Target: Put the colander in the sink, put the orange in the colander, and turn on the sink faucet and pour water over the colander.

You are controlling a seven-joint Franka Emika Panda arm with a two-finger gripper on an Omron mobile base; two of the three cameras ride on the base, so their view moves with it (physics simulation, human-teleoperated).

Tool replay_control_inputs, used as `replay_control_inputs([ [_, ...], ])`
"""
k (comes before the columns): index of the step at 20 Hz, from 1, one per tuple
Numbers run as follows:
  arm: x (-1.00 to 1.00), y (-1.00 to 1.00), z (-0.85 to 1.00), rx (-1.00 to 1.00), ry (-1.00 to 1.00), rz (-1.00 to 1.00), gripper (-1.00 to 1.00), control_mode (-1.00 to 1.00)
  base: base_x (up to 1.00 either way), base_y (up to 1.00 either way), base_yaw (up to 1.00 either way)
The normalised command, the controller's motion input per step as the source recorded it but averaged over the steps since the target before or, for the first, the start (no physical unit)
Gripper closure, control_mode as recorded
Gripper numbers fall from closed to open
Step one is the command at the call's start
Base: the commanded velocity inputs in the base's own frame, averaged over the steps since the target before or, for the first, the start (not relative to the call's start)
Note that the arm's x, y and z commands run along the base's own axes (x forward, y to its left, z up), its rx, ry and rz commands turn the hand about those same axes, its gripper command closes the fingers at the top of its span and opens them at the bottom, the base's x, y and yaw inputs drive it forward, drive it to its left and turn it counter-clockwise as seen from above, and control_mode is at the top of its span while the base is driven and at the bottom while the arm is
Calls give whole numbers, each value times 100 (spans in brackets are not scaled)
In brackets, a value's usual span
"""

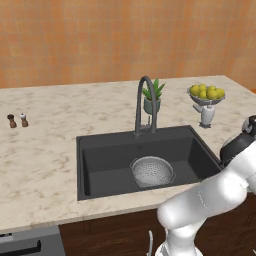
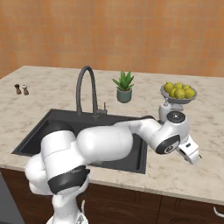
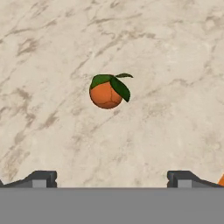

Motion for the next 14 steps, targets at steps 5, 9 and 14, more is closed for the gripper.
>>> replay_control_inputs([
  [5,41,-44,-25,2,3,0,-100,-100,0,0,0],
  [9,37,-42,-20,3,2,0,-100,-100,0,0,0],
  [14,28,-56,-12,6,3,0,-100,-100,0,0,0],
])
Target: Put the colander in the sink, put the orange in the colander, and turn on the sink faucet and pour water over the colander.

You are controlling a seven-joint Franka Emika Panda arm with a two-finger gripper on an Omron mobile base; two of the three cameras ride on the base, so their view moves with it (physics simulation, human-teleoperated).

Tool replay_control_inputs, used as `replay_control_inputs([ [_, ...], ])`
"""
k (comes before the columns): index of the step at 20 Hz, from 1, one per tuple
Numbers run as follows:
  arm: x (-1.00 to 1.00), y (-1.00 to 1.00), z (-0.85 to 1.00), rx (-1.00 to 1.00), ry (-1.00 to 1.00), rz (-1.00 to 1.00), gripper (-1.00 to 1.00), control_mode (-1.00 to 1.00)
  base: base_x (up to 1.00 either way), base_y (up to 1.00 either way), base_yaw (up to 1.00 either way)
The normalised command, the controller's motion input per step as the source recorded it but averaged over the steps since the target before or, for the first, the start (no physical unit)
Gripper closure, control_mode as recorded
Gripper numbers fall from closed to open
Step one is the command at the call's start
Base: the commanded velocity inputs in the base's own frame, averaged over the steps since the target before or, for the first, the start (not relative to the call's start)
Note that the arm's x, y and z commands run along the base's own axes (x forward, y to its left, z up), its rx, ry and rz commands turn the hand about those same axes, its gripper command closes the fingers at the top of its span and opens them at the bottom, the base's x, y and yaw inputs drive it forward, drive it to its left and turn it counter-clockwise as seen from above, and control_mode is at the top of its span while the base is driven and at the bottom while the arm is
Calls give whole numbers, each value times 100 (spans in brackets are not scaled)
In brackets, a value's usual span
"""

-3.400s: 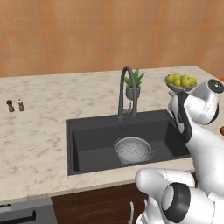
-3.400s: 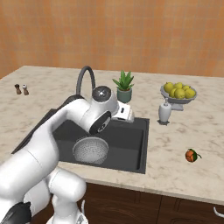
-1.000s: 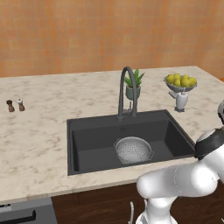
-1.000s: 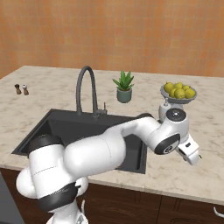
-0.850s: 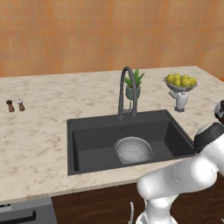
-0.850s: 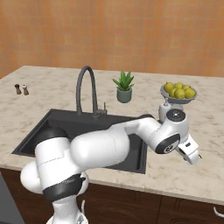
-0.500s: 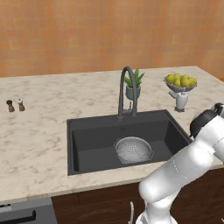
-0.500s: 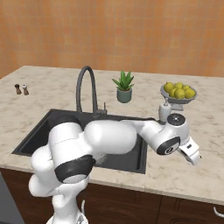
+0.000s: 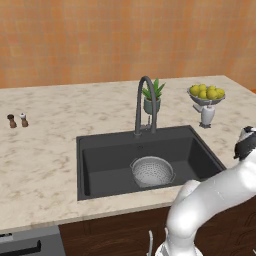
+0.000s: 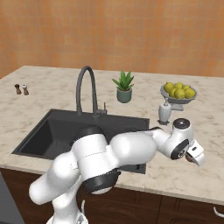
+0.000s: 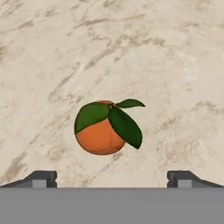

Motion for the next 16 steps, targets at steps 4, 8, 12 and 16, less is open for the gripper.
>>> replay_control_inputs([
  [4,33,-17,-10,0,3,0,-100,-100,0,0,0],
  [8,12,-36,-31,1,7,0,-100,-100,0,0,0],
  [12,1,-36,-31,2,3,0,-100,-100,0,0,0],
  [16,18,5,-21,-2,0,0,-100,-100,0,0,0],
])
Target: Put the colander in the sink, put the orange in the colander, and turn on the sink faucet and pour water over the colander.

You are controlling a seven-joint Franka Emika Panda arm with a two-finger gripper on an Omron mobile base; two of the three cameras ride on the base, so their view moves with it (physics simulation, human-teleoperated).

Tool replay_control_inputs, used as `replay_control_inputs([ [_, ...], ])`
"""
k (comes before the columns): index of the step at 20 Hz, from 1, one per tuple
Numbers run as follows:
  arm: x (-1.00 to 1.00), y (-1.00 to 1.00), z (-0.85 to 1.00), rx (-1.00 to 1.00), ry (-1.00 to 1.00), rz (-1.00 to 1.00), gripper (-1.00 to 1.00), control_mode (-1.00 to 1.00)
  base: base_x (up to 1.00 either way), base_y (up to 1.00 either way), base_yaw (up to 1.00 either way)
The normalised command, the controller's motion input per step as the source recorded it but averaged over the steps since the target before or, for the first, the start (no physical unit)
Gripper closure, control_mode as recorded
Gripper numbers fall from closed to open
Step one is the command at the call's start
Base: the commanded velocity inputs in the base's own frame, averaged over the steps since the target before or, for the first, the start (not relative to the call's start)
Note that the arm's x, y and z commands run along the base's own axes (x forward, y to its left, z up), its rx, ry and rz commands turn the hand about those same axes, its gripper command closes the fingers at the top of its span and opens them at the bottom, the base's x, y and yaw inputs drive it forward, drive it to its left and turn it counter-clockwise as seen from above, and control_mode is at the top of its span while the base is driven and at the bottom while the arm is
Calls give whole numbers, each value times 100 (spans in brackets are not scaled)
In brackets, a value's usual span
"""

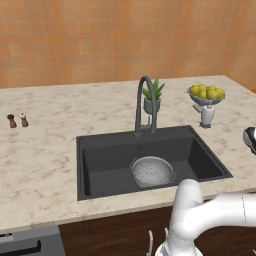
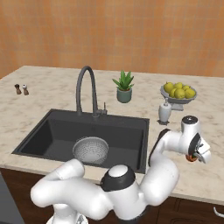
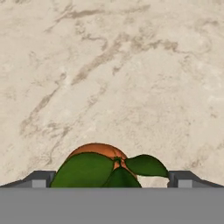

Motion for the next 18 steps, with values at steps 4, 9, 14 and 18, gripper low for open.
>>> replay_control_inputs([
  [4,0,12,-38,0,0,0,-100,-100,0,0,0],
  [9,7,63,-47,-3,1,0,-100,-100,0,0,0],
  [14,21,51,-64,-1,6,0,-100,-100,0,0,0],
  [18,34,6,-88,0,-2,0,-100,-100,0,0,0],
])
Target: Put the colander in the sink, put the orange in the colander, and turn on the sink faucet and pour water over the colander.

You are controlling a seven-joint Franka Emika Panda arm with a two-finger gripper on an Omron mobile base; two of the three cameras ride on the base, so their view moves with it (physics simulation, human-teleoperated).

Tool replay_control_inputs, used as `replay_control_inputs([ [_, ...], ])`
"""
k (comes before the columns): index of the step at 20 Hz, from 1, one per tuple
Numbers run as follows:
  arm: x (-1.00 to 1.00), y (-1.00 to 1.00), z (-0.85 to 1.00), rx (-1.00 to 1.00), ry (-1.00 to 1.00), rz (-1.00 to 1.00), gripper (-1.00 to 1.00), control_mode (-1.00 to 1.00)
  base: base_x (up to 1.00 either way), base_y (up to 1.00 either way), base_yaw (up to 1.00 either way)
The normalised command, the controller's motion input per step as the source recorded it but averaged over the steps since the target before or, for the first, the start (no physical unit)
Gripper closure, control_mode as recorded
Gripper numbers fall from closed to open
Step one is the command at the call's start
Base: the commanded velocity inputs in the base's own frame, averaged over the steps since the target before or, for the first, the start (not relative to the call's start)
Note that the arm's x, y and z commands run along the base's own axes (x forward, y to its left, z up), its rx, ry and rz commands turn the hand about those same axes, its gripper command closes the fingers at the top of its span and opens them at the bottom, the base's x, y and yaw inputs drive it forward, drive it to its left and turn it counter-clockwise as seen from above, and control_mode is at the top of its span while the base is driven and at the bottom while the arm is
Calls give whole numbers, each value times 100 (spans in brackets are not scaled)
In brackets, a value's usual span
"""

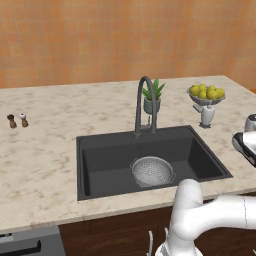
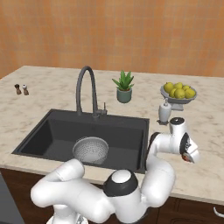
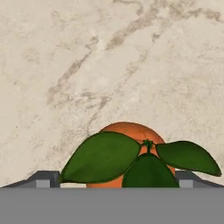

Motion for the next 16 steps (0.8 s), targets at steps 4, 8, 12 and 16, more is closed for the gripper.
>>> replay_control_inputs([
  [4,8,-29,-97,0,-13,-3,-100,-100,0,0,0],
  [8,0,-22,-100,0,-4,-11,100,-100,0,0,0],
  [12,0,-13,-100,0,1,-15,100,-100,0,0,0],
  [16,-34,-7,-71,0,-2,-8,100,-100,0,0,0],
])
